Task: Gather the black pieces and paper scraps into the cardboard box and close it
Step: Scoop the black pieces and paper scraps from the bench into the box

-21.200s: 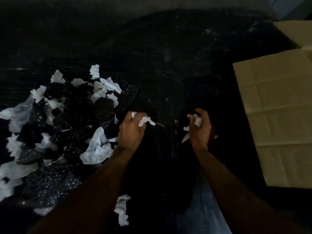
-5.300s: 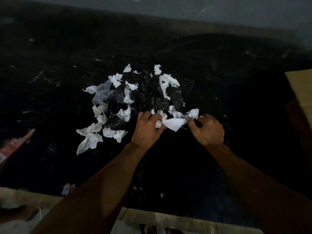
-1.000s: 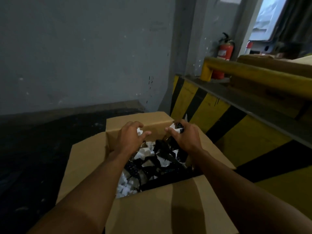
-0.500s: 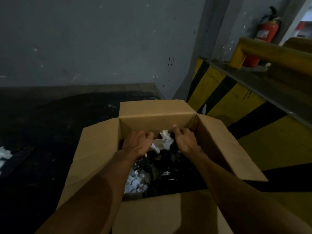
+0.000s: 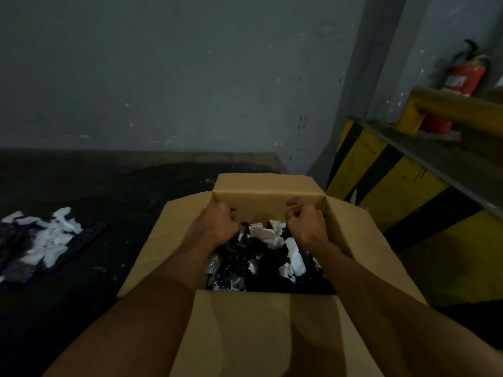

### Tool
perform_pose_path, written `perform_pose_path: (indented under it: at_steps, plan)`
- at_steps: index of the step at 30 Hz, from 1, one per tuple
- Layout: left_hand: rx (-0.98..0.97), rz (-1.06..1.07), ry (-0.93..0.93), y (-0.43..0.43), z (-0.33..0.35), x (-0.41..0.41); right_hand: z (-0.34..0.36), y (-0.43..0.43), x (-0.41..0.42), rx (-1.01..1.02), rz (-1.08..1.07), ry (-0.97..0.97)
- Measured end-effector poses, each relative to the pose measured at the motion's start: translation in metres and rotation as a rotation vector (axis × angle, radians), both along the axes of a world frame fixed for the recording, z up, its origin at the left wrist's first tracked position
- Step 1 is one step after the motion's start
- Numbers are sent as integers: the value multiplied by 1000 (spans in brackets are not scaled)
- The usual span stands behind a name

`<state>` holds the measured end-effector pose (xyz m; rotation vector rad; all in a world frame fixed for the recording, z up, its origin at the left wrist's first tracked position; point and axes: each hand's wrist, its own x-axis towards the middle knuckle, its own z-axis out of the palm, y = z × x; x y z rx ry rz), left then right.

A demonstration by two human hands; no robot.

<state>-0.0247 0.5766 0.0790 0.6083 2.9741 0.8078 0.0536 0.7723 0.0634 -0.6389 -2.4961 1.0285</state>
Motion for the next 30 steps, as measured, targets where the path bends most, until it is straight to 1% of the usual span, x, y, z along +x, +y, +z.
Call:
perform_pose_path:
  at_steps: [3,7,11,14,16,19,23,26,30]
  plan:
    - [78,49,72,-20,15,25,14,-14,6,41,69,50]
    - [82,153,155,-64,30,63,28,-56,7,60,206,147]
    - [40,296,208,-132,37,97,38,-125,4,80,370,191]
    - [36,451,231,-193,40,122,41,-187,2,68,520,191]
    - [41,546,256,-234,39,136,41,-230,2,99,605,191]
    - [44,675,239,-296,35,159,38,-296,5,131,705,203]
    - [50,814,206,-376,24,181,31,-384,4,125,825,204]
    - [36,878,180,-439,10,189,19,-451,0,93,907,183]
    - [21,913,171,-522,-6,181,1,-534,-11,80,936,158]
